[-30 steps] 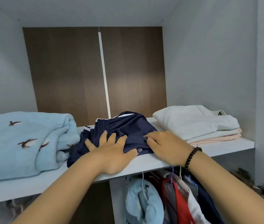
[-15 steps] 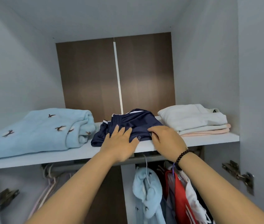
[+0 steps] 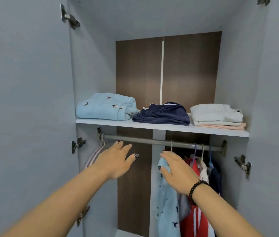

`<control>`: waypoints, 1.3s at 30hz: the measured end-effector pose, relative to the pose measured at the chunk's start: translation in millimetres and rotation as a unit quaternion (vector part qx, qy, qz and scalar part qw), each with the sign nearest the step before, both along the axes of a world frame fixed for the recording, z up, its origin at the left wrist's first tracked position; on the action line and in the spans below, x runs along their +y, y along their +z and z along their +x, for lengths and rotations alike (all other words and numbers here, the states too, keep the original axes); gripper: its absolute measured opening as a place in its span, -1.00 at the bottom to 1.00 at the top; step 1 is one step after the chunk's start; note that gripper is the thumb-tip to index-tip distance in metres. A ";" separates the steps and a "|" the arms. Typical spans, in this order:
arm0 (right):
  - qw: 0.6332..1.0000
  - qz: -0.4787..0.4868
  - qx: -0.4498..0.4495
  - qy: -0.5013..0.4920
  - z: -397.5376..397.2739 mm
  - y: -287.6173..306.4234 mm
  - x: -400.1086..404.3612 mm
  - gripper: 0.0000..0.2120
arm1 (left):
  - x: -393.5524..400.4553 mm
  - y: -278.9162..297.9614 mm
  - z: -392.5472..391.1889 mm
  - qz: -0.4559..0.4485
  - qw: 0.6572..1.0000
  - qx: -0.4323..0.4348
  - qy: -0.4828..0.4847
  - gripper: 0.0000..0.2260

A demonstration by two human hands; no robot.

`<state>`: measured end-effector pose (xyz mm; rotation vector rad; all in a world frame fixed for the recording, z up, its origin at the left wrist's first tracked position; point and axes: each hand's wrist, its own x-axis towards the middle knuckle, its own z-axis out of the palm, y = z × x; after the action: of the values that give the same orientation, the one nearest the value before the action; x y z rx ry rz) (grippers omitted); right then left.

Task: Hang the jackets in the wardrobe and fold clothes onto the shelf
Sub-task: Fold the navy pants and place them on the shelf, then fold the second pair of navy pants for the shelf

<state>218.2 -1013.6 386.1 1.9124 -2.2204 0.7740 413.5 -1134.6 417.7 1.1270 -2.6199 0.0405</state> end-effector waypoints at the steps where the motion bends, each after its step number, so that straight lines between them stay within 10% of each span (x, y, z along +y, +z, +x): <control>1: 1.000 0.019 0.002 0.017 12.9 -5.1 3.6 -0.49 | 8.1 -5.2 16.2 0.020 1.000 -0.013 0.002 -0.43; 18: 0.924 0.233 0.019 0.302 273.9 -90.8 9.9 -0.43 | 126.2 -114.2 306.7 0.203 0.963 -0.013 0.179 -0.38; 39: 0.755 0.434 0.037 0.490 746.5 -218.8 119.2 -0.53 | 330.6 -256.3 768.6 0.390 0.829 0.053 0.398 -0.53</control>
<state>964.7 -894.4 167.3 3.5030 -1.4238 -0.4889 1182.0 -804.0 161.4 2.3189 -1.8592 -0.9564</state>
